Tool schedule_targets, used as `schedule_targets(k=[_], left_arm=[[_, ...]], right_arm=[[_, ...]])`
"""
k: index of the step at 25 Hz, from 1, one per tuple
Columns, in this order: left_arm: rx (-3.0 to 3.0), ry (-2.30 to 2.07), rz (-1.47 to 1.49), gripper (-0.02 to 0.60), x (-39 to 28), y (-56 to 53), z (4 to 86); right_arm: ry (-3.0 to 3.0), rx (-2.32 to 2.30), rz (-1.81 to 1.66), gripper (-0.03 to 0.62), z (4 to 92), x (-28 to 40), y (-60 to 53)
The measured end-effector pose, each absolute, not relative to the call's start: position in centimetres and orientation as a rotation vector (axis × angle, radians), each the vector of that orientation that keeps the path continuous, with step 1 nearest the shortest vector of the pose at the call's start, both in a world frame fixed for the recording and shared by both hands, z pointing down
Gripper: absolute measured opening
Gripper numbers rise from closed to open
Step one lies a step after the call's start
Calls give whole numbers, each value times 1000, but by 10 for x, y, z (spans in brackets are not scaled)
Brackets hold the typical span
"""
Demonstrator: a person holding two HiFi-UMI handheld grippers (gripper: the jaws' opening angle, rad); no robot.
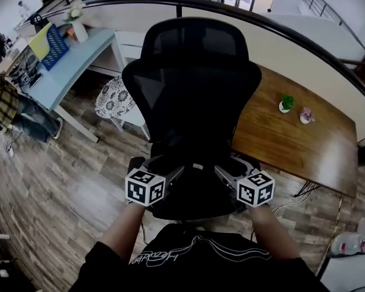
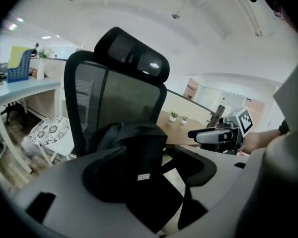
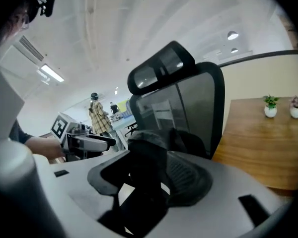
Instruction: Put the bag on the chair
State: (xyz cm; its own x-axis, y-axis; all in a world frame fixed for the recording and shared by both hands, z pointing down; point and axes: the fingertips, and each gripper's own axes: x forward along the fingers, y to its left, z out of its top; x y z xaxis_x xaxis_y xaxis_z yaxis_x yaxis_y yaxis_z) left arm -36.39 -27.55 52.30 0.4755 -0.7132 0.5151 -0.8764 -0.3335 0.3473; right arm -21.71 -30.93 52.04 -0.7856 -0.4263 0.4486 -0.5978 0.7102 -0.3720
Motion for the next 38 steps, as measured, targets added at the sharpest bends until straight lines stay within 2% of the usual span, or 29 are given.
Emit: schedule_targets(k=[2, 7, 10, 20, 38], left_arm=[[2162, -1323, 328, 273, -344, -259, 497], [2301, -1254, 151, 103, -293, -220, 421], [2388, -1215, 114, 51, -268, -198, 389], [2523, -1157, 10, 37, -225, -152, 320], [2510, -1127, 33, 37, -207, -142, 350]], right_arm=[[-2666, 740, 730, 184, 495, -213, -290], [-2829, 526, 634, -4, 435, -205, -246], [-2903, 428, 602, -5, 405, -202, -223], [-3097, 329, 619, -5, 318, -163, -175], [-3046, 416, 786, -5, 359, -143, -159]])
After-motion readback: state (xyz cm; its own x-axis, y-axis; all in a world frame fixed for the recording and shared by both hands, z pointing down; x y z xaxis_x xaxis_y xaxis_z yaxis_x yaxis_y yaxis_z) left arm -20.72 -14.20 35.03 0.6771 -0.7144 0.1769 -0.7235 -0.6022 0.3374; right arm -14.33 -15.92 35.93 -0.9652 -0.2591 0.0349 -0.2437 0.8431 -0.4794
